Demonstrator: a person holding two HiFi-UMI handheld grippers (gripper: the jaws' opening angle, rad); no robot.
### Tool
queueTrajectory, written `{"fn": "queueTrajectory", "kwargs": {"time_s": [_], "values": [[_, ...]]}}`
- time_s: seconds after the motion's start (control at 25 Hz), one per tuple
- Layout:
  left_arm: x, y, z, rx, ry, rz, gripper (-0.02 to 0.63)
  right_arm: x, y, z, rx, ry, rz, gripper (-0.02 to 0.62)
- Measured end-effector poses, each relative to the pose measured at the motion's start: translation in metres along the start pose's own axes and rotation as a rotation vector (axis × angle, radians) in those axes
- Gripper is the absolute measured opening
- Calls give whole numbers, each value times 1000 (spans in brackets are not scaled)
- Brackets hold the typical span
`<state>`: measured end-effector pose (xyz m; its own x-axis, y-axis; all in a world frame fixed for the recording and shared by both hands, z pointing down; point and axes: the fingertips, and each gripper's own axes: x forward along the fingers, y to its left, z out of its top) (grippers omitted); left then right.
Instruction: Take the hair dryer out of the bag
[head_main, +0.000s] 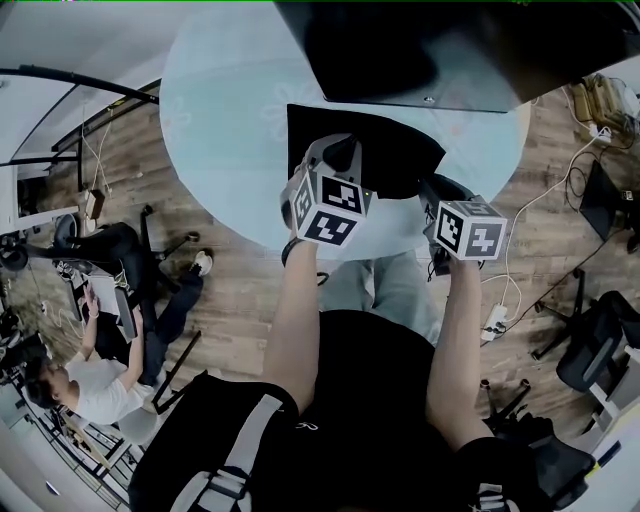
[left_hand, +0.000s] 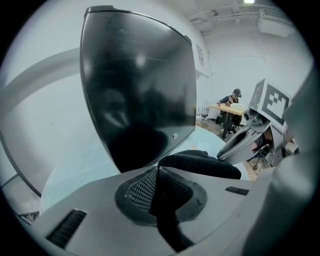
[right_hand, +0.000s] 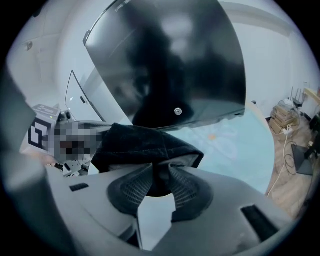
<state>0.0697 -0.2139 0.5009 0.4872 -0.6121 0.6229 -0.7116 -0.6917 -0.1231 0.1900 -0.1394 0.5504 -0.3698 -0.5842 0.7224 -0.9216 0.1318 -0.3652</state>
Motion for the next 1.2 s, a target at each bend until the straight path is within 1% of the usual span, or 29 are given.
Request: {"fn": "queueTrajectory", "kwargs": {"time_s": [0.12,0.28,0.36,0.48,0.52,0.56,0.72,1.2], "values": [[1,1,0,-8,1,-1,12,8,4,-3,-6,23,5,106],[3,2,-3,-20,5,-3,12,20,6,4,-12,13,10,108],[4,3,-6,-29,9,-4,12,25,7,8,-5,8,18,167],[5,6,-12,-45,20,-4,12,30,8,18,15,-29,29,175],[5,6,-14,-51,25,-3,12,31,8,22,22,-43,34,185],[6,7,-16,-56,29,-1,12,33,8,27,28,-54,38,208],[7,12,-21,-73,44,4,12,40,8,38,35,-68,34,210],[16,27,-31,-120,68,40,14,64,7,33,42,20,58,210]]}}
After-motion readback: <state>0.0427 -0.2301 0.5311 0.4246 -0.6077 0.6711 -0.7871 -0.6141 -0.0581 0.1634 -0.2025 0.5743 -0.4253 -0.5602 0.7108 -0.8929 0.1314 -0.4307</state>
